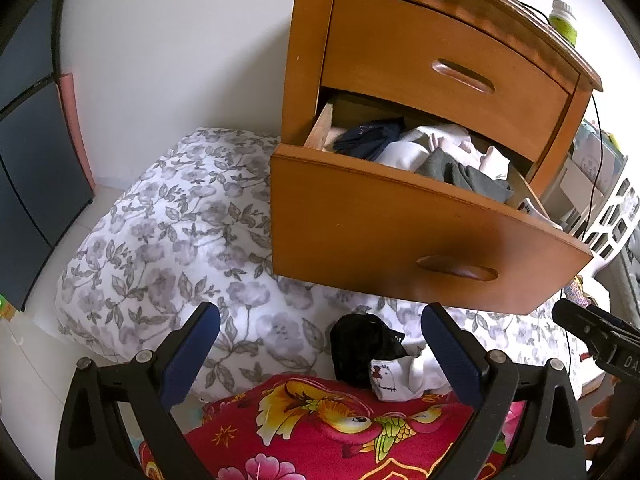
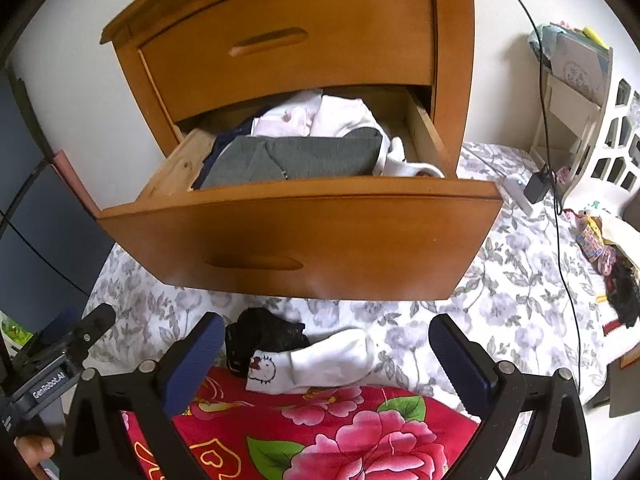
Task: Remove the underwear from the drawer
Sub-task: 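Withdraw the right gripper up from the white sock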
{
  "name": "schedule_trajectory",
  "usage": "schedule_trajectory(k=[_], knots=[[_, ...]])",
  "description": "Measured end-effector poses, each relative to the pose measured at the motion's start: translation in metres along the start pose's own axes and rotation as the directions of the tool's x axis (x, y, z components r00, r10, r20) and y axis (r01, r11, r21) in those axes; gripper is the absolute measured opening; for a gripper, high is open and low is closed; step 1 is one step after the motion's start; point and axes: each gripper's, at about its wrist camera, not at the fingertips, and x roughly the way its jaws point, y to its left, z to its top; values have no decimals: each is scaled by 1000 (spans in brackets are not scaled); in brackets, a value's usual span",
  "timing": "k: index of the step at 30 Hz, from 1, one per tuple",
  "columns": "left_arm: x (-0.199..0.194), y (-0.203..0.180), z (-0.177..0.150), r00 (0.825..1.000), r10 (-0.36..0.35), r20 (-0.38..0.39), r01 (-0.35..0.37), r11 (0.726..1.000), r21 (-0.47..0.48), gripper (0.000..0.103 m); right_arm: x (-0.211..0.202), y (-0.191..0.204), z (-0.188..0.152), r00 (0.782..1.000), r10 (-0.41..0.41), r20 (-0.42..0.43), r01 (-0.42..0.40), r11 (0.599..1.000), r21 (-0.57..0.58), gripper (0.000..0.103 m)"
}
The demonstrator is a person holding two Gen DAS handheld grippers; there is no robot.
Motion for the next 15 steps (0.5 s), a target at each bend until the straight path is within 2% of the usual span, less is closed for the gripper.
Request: schedule_trajectory(k=[8,15], knots=[[-10,-9,16,997,-25,68,23,999,30,101,-11,3,1,997,25,77,-24,999,-24,103],[-17,-18,41,992,-64,113,57,996,61,101,-12,-3,2,994,55,94,-55,998,-5,103]])
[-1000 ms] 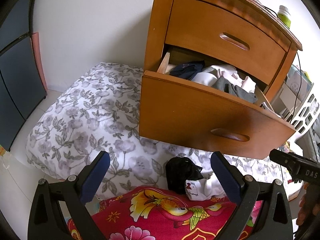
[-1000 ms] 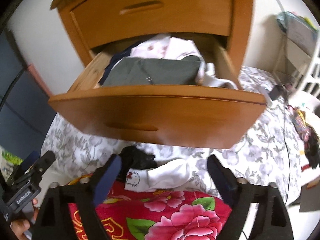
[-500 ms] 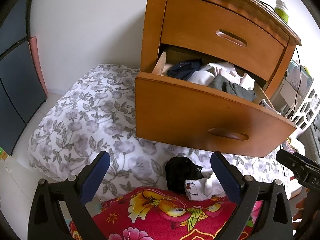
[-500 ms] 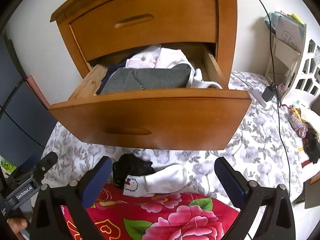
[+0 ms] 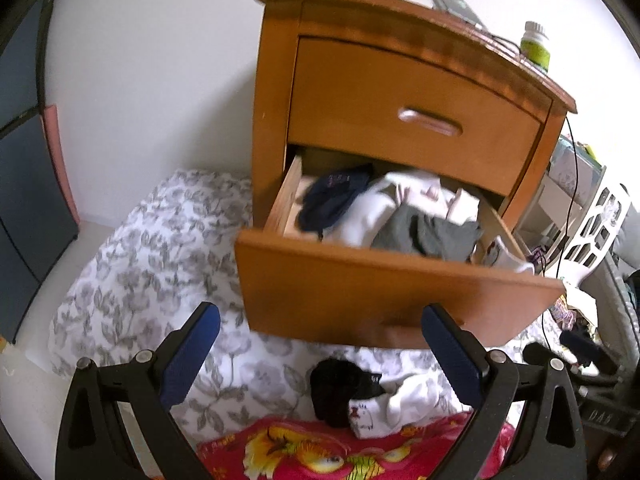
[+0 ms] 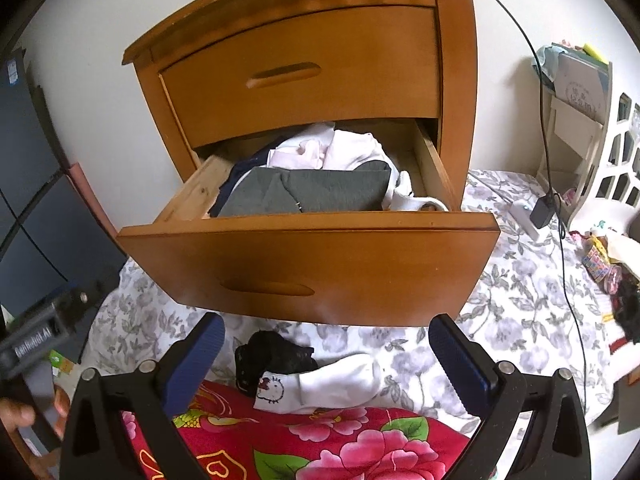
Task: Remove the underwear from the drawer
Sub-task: 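Withdraw the right gripper up from the white sock, then reach the left gripper into the drawer toward the grey sock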
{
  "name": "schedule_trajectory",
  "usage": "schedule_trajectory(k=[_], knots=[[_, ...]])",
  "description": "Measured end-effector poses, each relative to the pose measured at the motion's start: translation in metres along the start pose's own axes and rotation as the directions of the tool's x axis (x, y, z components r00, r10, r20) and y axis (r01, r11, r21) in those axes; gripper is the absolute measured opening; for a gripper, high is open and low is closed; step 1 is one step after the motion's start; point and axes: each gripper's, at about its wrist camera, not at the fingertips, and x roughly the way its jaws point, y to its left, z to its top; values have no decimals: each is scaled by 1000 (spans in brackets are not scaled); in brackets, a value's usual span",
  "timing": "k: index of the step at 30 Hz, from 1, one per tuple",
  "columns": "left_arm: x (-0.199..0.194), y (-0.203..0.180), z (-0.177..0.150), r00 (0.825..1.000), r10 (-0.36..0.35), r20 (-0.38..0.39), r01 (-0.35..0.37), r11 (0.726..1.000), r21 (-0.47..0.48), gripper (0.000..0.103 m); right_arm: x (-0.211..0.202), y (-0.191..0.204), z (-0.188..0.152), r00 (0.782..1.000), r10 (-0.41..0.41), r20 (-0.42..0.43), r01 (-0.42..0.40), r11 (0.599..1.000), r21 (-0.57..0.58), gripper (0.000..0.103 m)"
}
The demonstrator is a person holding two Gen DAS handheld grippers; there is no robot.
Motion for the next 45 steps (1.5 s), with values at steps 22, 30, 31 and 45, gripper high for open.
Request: schedule_trajectory(k=[22,30,31,45], knots=[[33,-21,114,999,-30,-23,32,993,112,101,6,-21,-2,999,-37,19,37,999,21,103],[67,-30,127,991,-23,-131,39,992,120,101,13,-25,-5,1000,-28,2,28,999,35,103],[74,-32,127,987,-26,-156,46,992,121,101,14,-26,-5,1000,-31,-1,31,999,36,103],[156,-65,103,876,-123,-466,180,980,82,95,30,-36,-9,997,-50,-56,53,997,49,103]])
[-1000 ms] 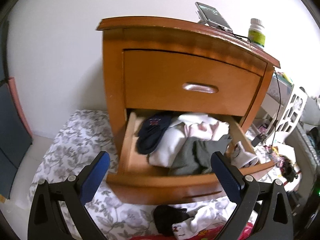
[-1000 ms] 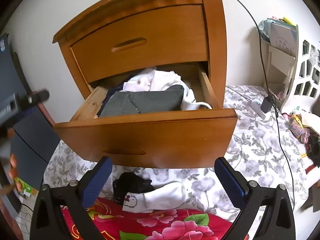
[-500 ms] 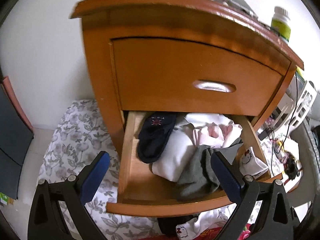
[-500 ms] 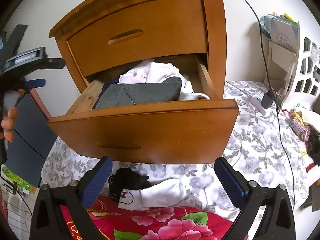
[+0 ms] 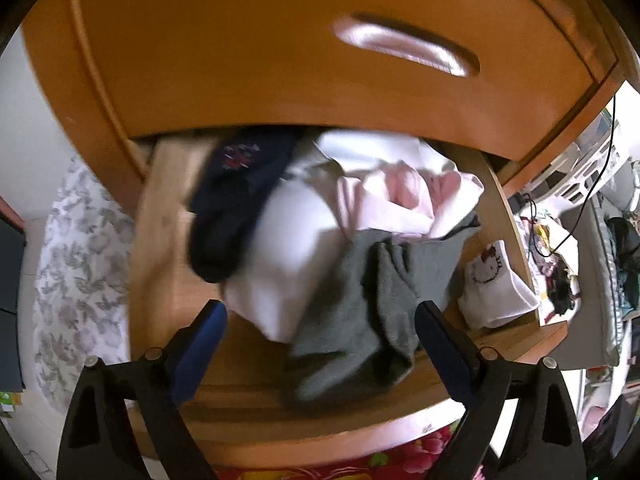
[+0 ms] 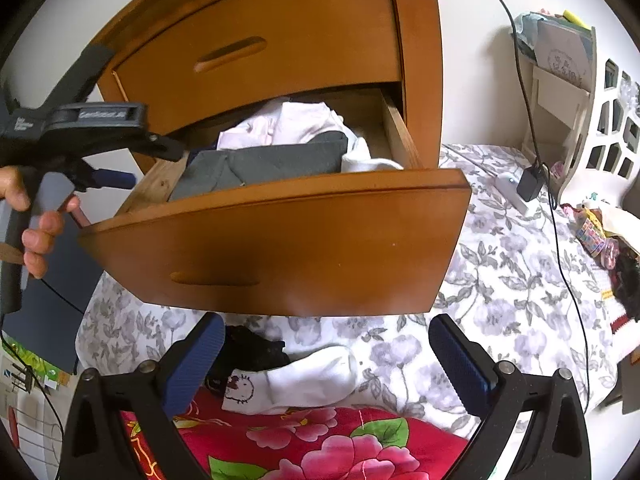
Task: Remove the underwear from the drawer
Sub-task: 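Reach the left gripper into the drawer toward the grey sock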
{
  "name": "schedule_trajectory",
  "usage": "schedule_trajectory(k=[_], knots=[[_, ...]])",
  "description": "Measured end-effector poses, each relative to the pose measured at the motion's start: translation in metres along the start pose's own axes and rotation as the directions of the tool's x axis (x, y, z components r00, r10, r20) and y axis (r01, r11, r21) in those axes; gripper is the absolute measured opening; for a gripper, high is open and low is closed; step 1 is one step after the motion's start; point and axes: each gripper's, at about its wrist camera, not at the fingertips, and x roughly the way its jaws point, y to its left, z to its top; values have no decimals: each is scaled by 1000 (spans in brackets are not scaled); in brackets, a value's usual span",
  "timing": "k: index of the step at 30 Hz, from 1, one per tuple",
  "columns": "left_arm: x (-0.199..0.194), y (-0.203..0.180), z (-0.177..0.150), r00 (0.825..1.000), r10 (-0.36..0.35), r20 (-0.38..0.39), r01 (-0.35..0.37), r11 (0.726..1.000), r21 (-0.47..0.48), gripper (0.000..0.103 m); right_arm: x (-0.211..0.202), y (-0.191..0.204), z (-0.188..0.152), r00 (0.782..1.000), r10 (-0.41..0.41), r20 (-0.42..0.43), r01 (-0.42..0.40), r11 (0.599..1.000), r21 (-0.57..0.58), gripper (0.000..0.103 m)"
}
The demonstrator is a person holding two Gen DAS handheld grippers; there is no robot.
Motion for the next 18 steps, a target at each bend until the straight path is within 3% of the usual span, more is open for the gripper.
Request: schedule_trajectory(k=[3,6,12,18], knots=[[12,-8,2,999,-33,-31,33,999,-3,95,3,-1,-1,1000,2,-10,-2,1000,0,103],[23,-21,1,996,-65,-67,66,998,19,88,6,-2,-2,1000,-1,-20,1,1000,2,103],[25,-35,-1,995,-53,-83,58,997,55,87,7,-4,-2,1000,0,-26,0,1000,8,103],[14,-37,-1,993,-95,-71,99,993,62,68,8,-4,-2,999,3,-32,-3,1000,7,103]])
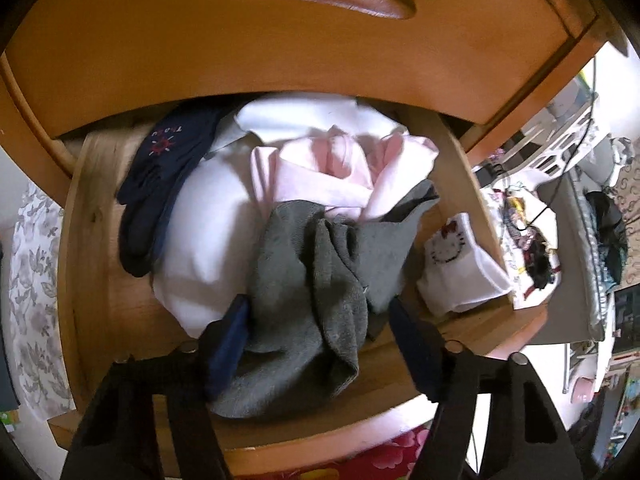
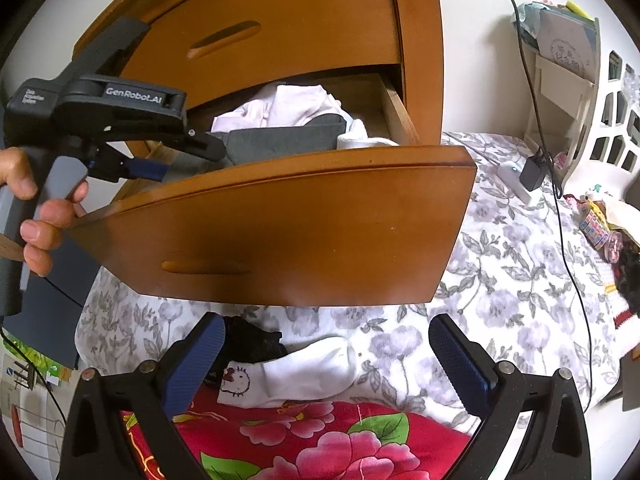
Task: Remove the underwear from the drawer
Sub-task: 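Reach the left gripper into the drawer toward the grey sock, then close the left gripper on the grey sock and lift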
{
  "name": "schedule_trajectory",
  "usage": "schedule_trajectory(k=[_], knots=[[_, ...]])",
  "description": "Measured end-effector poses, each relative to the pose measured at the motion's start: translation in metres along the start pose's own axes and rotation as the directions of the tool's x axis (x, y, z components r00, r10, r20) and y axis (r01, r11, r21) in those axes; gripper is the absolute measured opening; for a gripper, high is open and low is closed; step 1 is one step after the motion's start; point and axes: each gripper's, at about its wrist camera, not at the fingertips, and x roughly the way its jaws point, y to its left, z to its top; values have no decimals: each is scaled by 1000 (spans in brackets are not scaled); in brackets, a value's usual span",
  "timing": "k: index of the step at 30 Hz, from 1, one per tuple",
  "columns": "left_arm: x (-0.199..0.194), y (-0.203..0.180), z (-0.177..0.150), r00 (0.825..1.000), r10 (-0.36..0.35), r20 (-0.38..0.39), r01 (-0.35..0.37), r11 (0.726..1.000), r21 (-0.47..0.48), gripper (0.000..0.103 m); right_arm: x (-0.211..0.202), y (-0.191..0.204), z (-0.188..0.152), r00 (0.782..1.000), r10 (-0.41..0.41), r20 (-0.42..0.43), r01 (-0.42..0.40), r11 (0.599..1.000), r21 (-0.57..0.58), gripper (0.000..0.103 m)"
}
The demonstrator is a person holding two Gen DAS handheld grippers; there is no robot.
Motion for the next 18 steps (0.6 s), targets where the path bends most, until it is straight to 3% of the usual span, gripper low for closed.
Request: schedule_trajectory(k=[10,18], knots=[[-10,-1,7,993,-113,23,113,993,19,54,2,-4,0,1000,-1,-9,1,1000,20,103],[11,-7,10,993,-117,-30,118,992,33,53,7,-6,1,1000,1,-20,0,1000,22,103]])
